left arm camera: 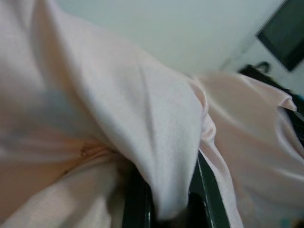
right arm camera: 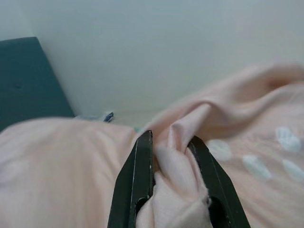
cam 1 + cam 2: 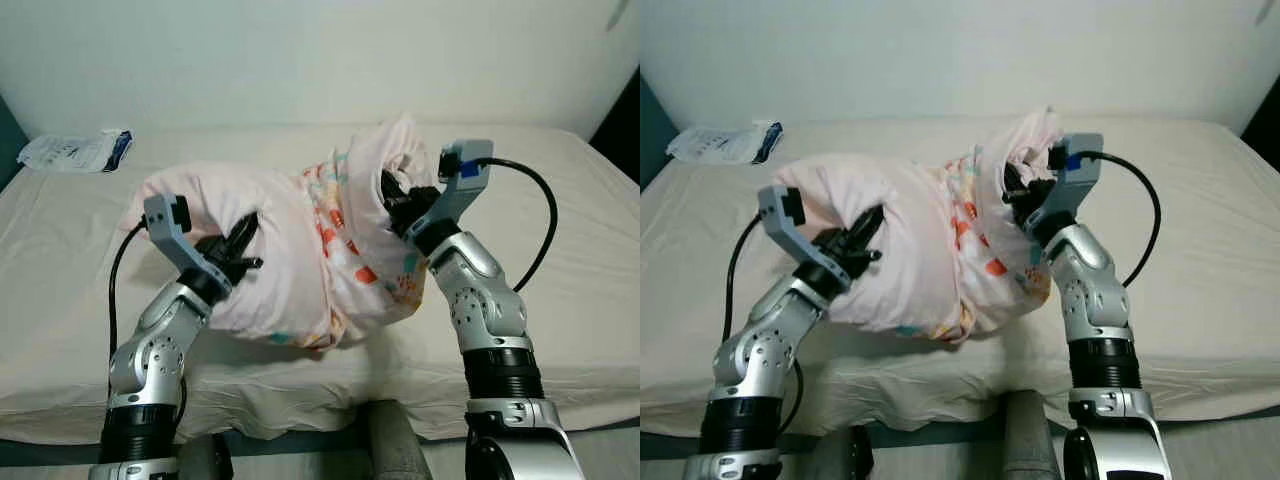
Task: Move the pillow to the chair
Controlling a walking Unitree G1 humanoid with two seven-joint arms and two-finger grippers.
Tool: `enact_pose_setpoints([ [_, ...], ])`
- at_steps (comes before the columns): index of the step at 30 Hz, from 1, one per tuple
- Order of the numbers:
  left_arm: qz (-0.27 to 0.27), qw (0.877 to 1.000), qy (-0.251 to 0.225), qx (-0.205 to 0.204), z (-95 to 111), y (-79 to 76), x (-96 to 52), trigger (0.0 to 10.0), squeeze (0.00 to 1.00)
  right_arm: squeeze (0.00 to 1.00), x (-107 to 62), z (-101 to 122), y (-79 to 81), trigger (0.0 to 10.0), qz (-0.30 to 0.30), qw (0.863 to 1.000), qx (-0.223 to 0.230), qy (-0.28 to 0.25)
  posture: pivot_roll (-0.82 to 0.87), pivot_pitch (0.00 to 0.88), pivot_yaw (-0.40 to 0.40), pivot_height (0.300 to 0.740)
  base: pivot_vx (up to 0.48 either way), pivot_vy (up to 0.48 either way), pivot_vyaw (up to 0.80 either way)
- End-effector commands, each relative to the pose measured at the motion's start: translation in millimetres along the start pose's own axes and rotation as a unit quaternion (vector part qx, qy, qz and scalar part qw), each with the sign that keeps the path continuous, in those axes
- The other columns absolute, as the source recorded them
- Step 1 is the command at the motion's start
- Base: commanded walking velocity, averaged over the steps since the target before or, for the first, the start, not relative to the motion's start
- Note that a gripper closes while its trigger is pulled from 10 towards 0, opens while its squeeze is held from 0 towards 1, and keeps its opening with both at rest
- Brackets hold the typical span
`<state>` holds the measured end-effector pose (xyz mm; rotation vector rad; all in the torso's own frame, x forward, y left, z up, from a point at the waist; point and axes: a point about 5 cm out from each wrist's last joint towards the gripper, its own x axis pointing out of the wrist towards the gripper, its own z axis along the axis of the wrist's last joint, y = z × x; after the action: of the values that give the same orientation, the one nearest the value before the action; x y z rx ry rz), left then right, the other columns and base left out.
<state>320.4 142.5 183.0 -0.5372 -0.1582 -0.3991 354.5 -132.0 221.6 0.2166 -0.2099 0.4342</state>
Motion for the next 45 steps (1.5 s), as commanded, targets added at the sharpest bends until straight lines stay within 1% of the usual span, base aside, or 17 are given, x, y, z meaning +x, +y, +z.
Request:
enact_pose_setpoints([
  [1,-0.028,0.998,-0.039,0.04,15,-18.2,9.5,0.0,0.0,0.0,5.7,3,14.7,0.0,0.024,1.0,-0.018,0.0,-0.1,0.03,-0.048,0.582,0.0,0.0,0.0],
  [3,-0.021,0.998,-0.035,0.057,14,-18.4,10.2,0.0,0.0,0.0,4.9,3,14.5,0.0,0.019,0.999,-0.029,0.004,-0.1,0.03,-0.048,0.582,0.0,0.0,0.0],
  [4,-0.009,0.997,-0.034,0.068,13,-17.8,11.2,10.0,0.0,0.0,3.6,2,11.0,10.0,-0.006,0.998,-0.067,0.009,-0.1,0.032,-0.044,0.582,0.0,0.0,0.0],
  [6,0.013,0.997,-0.037,0.06,12,-16.2,12.4,10.0,0.0,0.0,2.6,2,8.4,10.0,-0.024,0.995,-0.095,0.009,-0.1,0.033,-0.04,0.582,0.0,0.0,0.0],
  [8,0.038,0.996,-0.03,0.08,8,-15.9,14.0,10.0,0.0,0.0,-0.7,-2,6.3,10.0,-0.041,0.992,-0.122,0.019,-0.1,0.033,-0.037,0.582,0.0,0.0,0.0],
  [26,0.041,0.992,-0.029,0.115,2,-19.5,15.7,10.0,0.0,0.0,-4.3,-11,9.2,10.0,-0.039,0.989,-0.139,0.037,-0.11,0.043,-0.032,0.582,0.0,0.0,0.0],
  [27,0.039,0.99,-0.015,0.133,-2,-17.1,13.2,10.0,0.0,0.0,-9.9,-28,-3.4,10.0,-0.07,0.982,-0.151,0.089,-0.11,0.046,-0.029,0.582,0.0,0.0,0.0],
  [28,0.039,0.987,0.003,0.155,-7,-12.4,10.3,10.0,0.0,0.0,-19.8,-49,-23.9,10.0,-0.123,0.973,-0.127,0.149,-0.11,0.05,-0.023,0.582,0.0,0.0,0.0],
  [30,0.039,0.987,0.003,0.155,-7,-12.4,10.3,10.0,0.0,0.0,-19.8,-49,-23.9,10.0,-0.123,0.973,-0.127,0.149,-0.11,0.05,-0.023,0.582,0.0,0.0,0.0],
  [32,0.041,0.978,0.04,0.2,-14,1.7,4.7,10.0,0.0,0.0,-47.5,-91,-63.6,10.0,-0.231,0.939,-0.053,0.25,-0.12,0.058,-0.011,0.582,0.0,0.0,0.0],
  [33,0.043,0.974,0.055,0.217,-16,8.4,2.9,10.0,0.0,0.0,-59.6,-107,-74.4,10.0,-0.263,0.922,-0.029,0.281,-0.11,0.059,-0.012,0.582,0.0,0.0,0.0],
  [34,0.043,0.974,0.055,0.217,-16,8.4,2.9,10.0,0.0,0.0,-59.6,-107,-74.4,10.0,-0.263,0.922,-0.029,0.281,-0.11,0.059,-0.012,0.582,0.0,0.0,0.0],
  [35,0.045,0.971,0.064,0.227,-17,12.3,1.8,10.0,0.0,0.0,-66.6,-115,-79.6,10.0,-0.279,0.913,-0.019,0.298,-0.11,0.059,-0.012,0.582,0.0,0.0,0.0],
  [36,0.048,0.965,0.081,0.244,-20,18.1,0.0,10.0,0.0,0.18,-74.1,-124,-81.7,10.0,-0.29,0.903,-0.004,0.318,-0.1,0.061,-0.015,0.582,0.0,0.0,0.0],
  [37,0.053,0.957,0.103,0.265,-23,25.4,-2.8,10.0,0.0,1.0,-80.5,-132,-82.4,10.0,-0.298,0.895,0.014,0.331,-0.09,0.063,-0.02,0.582,0.0,0.0,0.0],
  [41,0.057,0.952,0.118,0.278,-25,30.4,-4.8,10.0,0.0,1.0,-84.4,-137,-82.3,10.0,-0.302,0.89,0.027,0.339,-0.09,0.063,-0.02,0.582,0.0,0.0,0.0],
  [45,0.079,0.933,0.147,0.318,-22,48.5,-9.5,10.0,0.0,1.0,-93.1,-142,-86.8,10.0,-0.331,0.879,0.048,0.341,-0.08,0.069,-0.022,0.582,0.0,0.0,0.0],
])
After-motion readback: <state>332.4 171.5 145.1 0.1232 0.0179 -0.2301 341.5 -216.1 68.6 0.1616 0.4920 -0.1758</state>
